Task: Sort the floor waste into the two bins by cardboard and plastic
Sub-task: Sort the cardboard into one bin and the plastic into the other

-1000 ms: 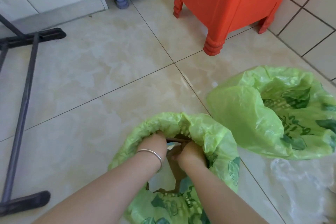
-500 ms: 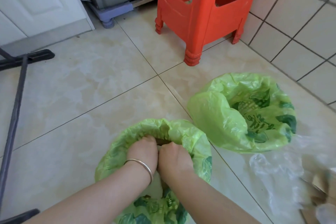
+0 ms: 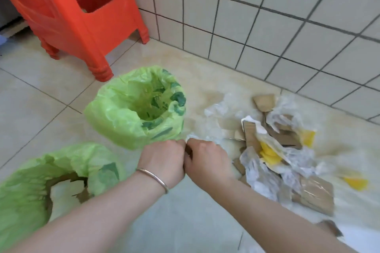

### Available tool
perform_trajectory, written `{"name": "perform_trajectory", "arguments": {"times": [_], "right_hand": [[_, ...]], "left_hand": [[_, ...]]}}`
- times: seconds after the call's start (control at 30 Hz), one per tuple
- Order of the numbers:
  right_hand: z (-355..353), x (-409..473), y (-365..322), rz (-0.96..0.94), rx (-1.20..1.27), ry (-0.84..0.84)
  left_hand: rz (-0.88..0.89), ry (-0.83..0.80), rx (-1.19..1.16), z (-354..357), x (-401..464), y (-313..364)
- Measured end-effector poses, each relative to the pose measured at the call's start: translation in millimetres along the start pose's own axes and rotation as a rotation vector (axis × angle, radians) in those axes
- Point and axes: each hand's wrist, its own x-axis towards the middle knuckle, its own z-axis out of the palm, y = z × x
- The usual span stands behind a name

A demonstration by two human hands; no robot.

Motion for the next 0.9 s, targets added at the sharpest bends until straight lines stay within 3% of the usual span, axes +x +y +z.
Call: {"name": "perform_trajectory", "arguments": {"times": [0.2, 0.4, 0.67, 0.9], "right_hand": [[-18, -31, 123, 0.232, 0.103, 0.003], [-22, -55, 225, 0.418, 0.292, -0.031], [-7, -51, 266, 0.497, 0.287, -0.063], [6, -16, 264, 0.527, 0.329, -0.040]], "left_hand": [[0.176, -0.020, -0.025, 28, 45, 113], [0.066, -0.096, -0.315, 57, 74, 198], [-0.144, -0.252, -0.475, 73, 120, 203], [-0.361, -0.169, -0.709, 90, 192, 186]]}}
